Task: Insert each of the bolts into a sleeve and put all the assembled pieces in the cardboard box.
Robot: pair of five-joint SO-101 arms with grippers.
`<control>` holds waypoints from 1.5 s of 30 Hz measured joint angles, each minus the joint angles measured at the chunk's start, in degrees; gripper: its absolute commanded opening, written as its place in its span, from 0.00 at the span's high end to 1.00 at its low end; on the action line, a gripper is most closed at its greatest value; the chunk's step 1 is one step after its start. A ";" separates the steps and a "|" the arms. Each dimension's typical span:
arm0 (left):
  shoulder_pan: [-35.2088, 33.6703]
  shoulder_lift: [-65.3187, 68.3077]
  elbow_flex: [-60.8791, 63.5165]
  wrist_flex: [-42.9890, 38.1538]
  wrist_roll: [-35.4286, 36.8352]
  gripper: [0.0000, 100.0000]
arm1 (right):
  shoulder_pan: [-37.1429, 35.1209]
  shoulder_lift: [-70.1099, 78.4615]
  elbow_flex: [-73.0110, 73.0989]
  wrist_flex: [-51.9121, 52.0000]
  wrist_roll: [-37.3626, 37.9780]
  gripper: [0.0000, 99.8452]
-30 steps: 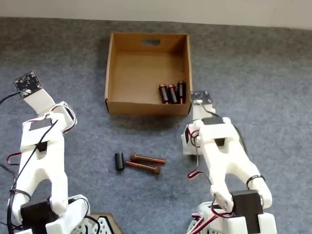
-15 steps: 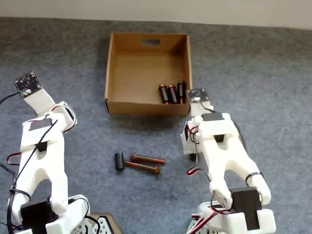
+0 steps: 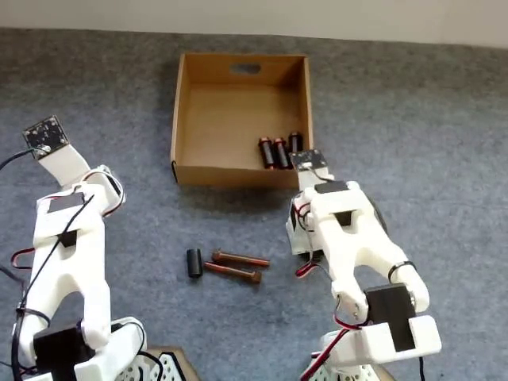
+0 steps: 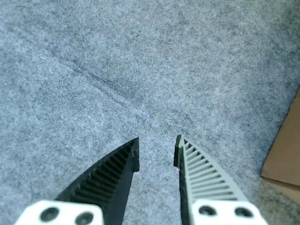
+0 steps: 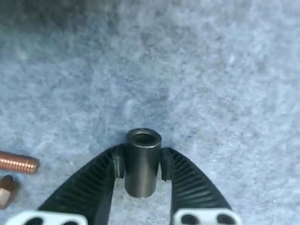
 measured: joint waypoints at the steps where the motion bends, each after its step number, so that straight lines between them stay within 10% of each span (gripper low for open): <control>1: 0.00 0.00 0.00 0.00 0.00 0.86 | 0.00 0.00 0.00 0.00 0.00 0.99; 16: 0.88 0.00 0.00 0.00 0.18 0.86 | -0.18 -20.40 13.63 -8.53 0.00 0.99; 45: 36.66 0.00 0.00 13.98 -16.18 0.86 | -0.26 -38.51 25.41 -13.01 0.00 0.99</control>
